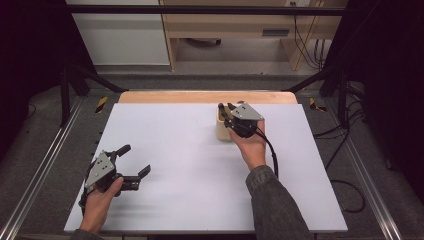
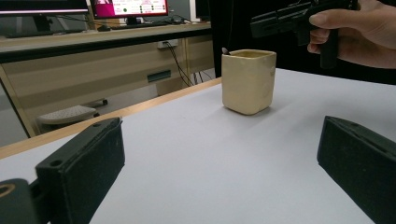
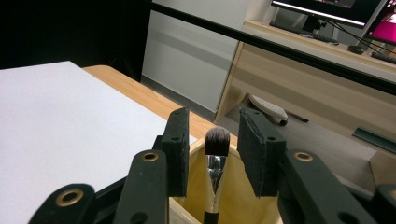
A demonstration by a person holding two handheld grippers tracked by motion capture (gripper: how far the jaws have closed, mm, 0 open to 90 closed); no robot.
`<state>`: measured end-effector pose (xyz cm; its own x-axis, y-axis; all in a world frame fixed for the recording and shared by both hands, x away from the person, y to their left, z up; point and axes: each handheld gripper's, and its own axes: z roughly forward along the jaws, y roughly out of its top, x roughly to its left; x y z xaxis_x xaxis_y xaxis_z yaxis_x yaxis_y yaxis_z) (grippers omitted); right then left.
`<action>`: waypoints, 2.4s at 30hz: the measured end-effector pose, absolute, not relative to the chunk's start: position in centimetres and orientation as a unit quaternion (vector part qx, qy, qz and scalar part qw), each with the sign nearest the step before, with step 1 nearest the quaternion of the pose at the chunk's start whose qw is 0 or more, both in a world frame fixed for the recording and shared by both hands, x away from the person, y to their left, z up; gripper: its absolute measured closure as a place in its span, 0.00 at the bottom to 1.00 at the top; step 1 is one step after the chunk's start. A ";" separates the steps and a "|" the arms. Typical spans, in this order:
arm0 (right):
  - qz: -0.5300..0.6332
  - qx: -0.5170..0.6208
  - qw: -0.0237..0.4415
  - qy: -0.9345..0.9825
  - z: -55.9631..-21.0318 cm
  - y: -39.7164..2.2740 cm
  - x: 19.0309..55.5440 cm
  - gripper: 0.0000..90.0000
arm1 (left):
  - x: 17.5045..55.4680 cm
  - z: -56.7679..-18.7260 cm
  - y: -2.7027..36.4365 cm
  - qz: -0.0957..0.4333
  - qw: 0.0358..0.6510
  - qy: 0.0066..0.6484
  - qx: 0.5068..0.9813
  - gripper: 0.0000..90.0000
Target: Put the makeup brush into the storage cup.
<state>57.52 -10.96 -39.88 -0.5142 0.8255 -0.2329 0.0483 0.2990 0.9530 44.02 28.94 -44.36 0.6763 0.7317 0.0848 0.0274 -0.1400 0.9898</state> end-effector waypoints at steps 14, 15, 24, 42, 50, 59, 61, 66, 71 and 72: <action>0.502 0.319 0.385 0.705 -40.2 -11.0 57.2 0.58 | 44.0 -44.4 28.9 0.294 0.597 0.273 0.695 0.01; 0.503 0.320 0.385 0.705 -40.2 -11.0 57.2 0.57 | 44.0 -44.4 28.9 0.294 0.597 0.273 0.695 0.01; 0.500 0.330 0.382 0.703 -40.1 -11.5 56.5 0.41 | 44.0 -44.4 28.8 0.294 0.596 0.273 0.696 0.01; 0.488 0.336 0.388 0.706 -40.4 -12.0 54.8 0.15 | 44.0 -44.4 28.8 0.293 0.596 0.272 0.697 0.01; 0.487 0.332 0.378 0.715 -40.6 -11.8 54.0 0.10 | 44.0 -44.4 28.8 0.293 0.596 0.271 0.697 0.01; 0.492 0.337 0.345 0.725 -41.2 -12.1 53.5 0.05 | 44.0 -44.4 28.8 0.294 0.598 0.273 0.694 0.01; 0.488 0.336 0.341 0.730 -41.2 -12.1 53.4 0.05 | 44.0 -44.4 28.8 0.294 0.598 0.273 0.694 0.01; 0.486 0.328 0.340 0.735 -41.0 -12.1 53.0 0.06 | 43.9 -44.3 28.9 0.294 0.598 0.273 0.694 0.01; 0.501 0.311 0.339 0.733 -41.1 -12.5 52.3 0.07 | 43.9 -44.3 28.9 0.294 0.598 0.273 0.694 0.01; 0.501 0.310 0.341 0.733 -41.2 -12.6 52.2 0.07 | 43.9 -44.3 28.9 0.295 0.598 0.273 0.694 0.01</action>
